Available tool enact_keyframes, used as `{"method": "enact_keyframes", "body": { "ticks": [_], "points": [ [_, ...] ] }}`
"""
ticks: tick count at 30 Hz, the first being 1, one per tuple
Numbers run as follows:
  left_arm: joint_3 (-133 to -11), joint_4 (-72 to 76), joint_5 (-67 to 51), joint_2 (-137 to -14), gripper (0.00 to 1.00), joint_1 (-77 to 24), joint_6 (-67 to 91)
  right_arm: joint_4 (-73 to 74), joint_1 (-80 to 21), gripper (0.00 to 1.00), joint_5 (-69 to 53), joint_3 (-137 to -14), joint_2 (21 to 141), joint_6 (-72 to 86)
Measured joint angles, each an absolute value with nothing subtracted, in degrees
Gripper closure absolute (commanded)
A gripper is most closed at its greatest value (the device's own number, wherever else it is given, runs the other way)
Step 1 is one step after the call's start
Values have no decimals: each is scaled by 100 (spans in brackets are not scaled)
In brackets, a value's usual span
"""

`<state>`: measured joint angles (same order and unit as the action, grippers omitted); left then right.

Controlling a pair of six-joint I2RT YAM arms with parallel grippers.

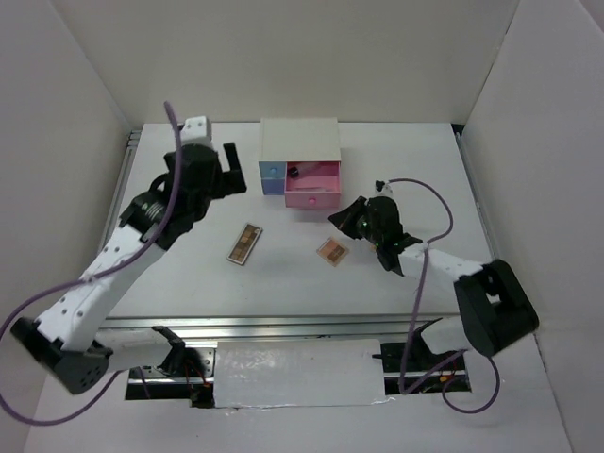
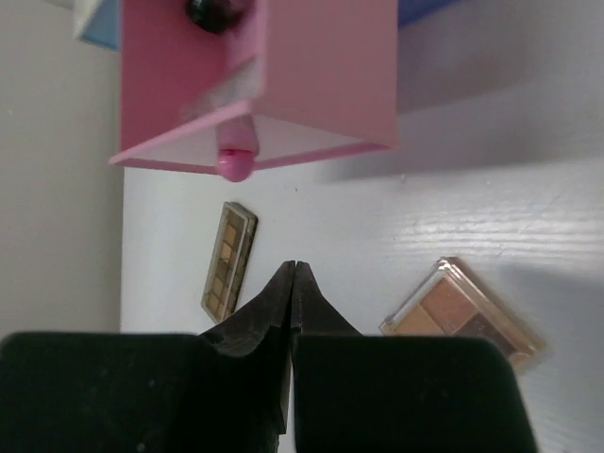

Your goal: Organize the makeup

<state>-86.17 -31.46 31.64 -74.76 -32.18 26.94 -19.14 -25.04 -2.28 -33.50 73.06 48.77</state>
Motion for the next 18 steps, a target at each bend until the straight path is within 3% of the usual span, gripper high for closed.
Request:
{"method": "enact_keyframes", "body": {
  "ticks": [6,18],
  "points": [
    [-6989,-4032,2873,-5594,1,-3284,3454,-2847,-2497,100,-502,-3734,8838,5618],
    [-5586,-4836,2845,-3448,1,-3321,3345,-3070,-2497,100,-316,-5120,9786,6108]
  ]
}}
